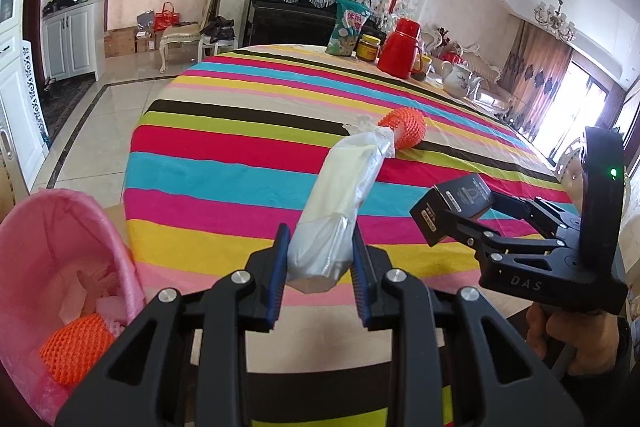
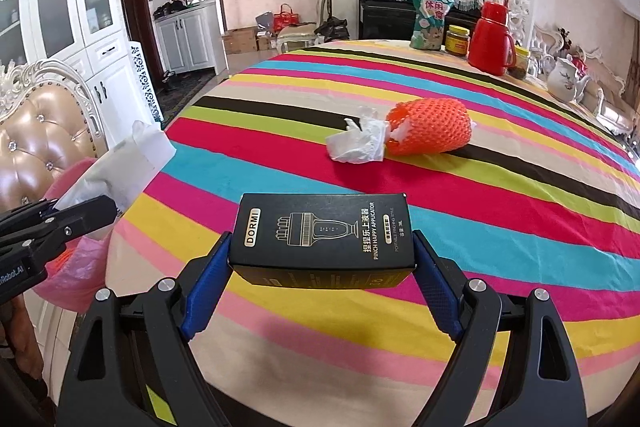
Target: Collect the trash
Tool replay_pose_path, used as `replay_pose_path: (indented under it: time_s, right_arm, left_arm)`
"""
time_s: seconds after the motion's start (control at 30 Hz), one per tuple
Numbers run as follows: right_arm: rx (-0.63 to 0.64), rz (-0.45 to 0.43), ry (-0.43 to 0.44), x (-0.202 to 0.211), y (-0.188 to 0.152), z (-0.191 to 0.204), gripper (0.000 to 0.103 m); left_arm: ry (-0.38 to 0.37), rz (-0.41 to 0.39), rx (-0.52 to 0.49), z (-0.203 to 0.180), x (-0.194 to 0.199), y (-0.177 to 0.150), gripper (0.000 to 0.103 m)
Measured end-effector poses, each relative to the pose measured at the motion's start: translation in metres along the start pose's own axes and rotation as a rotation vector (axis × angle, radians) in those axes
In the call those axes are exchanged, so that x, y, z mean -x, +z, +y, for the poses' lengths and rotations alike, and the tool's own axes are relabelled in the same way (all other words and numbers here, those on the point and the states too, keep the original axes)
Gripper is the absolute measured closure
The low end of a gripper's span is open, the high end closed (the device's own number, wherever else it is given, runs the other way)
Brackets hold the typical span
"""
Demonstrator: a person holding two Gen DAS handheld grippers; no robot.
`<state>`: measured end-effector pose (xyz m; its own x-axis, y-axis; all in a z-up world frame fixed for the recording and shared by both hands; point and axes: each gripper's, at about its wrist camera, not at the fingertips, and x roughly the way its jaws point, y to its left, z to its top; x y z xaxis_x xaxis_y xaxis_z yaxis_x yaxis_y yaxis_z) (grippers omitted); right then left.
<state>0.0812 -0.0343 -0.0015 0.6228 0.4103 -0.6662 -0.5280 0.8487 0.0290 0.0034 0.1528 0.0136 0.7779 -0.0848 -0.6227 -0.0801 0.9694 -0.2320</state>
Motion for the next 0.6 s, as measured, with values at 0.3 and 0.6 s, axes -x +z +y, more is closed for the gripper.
replay_pose_path:
  time_s: [0.3, 0.6]
  right_arm:
    - [0.034, 0.003, 0.037, 0.010, -0.006, 0.029, 0.022]
    - [0.077, 0.009, 0.083, 0.015, -0.009, 0.064, 0.022]
  left_arm:
    - [0.022, -0.043, 0.027, 0.020, 0.028, -0.009, 0.075]
    - [0.058, -0.082, 0.063, 0.048, 0.057, -0.017, 0.075]
